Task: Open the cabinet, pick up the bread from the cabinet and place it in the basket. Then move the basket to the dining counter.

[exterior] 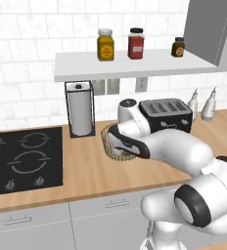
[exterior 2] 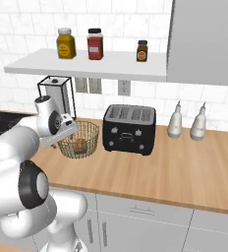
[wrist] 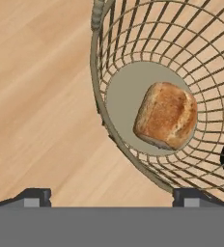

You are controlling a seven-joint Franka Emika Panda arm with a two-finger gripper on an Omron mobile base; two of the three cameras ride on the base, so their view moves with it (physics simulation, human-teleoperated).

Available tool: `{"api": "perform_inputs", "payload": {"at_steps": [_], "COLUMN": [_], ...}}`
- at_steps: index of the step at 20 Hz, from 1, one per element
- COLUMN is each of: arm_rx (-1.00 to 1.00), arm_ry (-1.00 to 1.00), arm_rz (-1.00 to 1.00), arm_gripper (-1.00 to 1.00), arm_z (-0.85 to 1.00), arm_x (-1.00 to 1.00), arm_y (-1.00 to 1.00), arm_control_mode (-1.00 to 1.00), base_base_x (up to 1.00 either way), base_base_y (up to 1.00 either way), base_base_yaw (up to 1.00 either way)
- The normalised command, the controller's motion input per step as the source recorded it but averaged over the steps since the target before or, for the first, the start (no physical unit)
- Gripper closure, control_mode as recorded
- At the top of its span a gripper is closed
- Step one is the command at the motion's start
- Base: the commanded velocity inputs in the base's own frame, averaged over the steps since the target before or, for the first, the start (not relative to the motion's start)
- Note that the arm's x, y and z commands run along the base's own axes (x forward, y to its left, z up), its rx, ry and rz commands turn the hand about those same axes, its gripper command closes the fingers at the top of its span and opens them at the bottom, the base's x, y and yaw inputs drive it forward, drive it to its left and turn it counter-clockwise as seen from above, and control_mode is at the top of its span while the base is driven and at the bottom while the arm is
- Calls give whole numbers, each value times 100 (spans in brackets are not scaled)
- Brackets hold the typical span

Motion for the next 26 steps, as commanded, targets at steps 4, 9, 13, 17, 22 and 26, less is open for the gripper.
{"api": "perform_inputs", "payload": {"at_steps": [4,9,13,17,22,26], "arm_rx": [-8,-1,0,-1,-1,0], "arm_ry": [0,4,3,1,3,0], "arm_rz": [2,4,3,5,6,7], "arm_gripper": [-100,-100,-100,-100,-100,-100], "arm_z": [-14,-24,-34,-33,-22,-13], "arm_x": [30,24,12,26,44,31], "arm_y": [4,0,0,0,0,0], "arm_control_mode": [-100,-100,-100,-100,-100,-100], "base_base_x": [0,0,0,0,0,0], "base_base_y": [0,0,0,0,0,0], "base_base_yaw": [0,0,0,0,0,0]}}
